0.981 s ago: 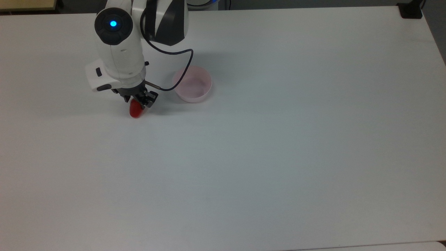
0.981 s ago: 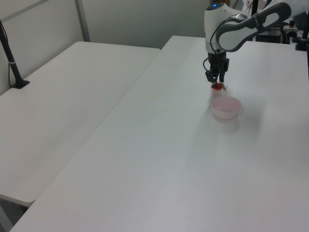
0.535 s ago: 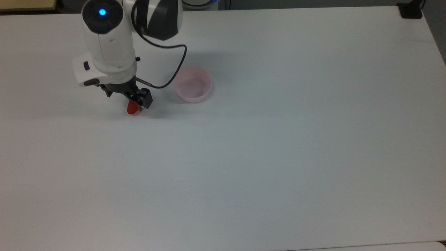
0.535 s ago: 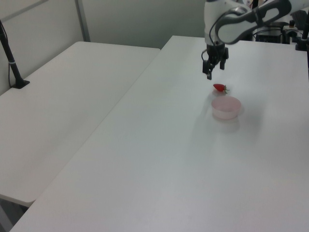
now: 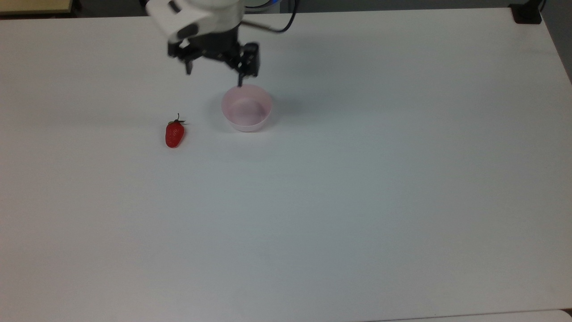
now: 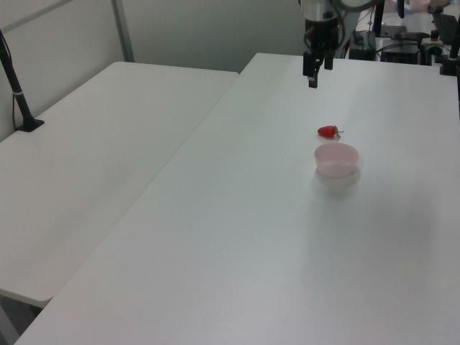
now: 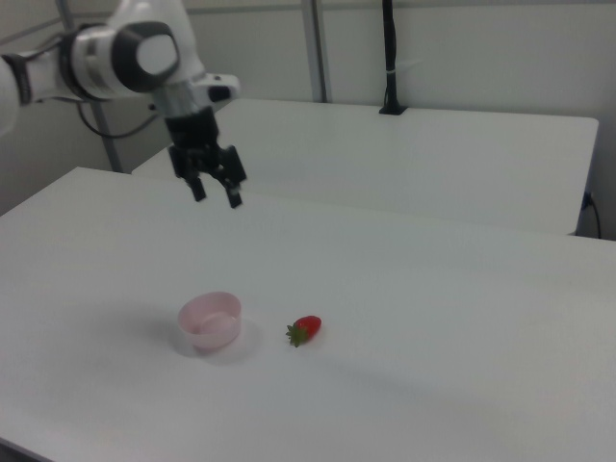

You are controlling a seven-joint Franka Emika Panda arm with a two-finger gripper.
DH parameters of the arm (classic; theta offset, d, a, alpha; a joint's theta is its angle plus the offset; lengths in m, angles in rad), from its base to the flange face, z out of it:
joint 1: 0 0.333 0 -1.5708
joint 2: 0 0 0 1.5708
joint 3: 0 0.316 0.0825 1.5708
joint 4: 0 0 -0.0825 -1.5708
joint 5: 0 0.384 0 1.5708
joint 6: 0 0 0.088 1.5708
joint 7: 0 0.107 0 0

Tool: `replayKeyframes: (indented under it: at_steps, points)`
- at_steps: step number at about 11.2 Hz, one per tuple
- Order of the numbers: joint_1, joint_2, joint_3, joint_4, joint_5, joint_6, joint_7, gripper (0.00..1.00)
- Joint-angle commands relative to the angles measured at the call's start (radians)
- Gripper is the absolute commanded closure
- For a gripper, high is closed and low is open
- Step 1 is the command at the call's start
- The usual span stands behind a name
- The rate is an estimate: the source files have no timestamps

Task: Pick up strawberry from bowl
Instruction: 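Open the gripper to release the strawberry and raise it away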

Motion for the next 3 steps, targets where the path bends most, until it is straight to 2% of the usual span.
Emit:
replayKeyframes:
  at_steps: [1, 3]
  points:
    - [0.077, -0.109, -0.066, -0.049, 0.065, -0.084, -0.035, 0.00]
    - [0.064, -0.141, -0.067, -0.050, 0.072, -0.106, -0.049, 0.00]
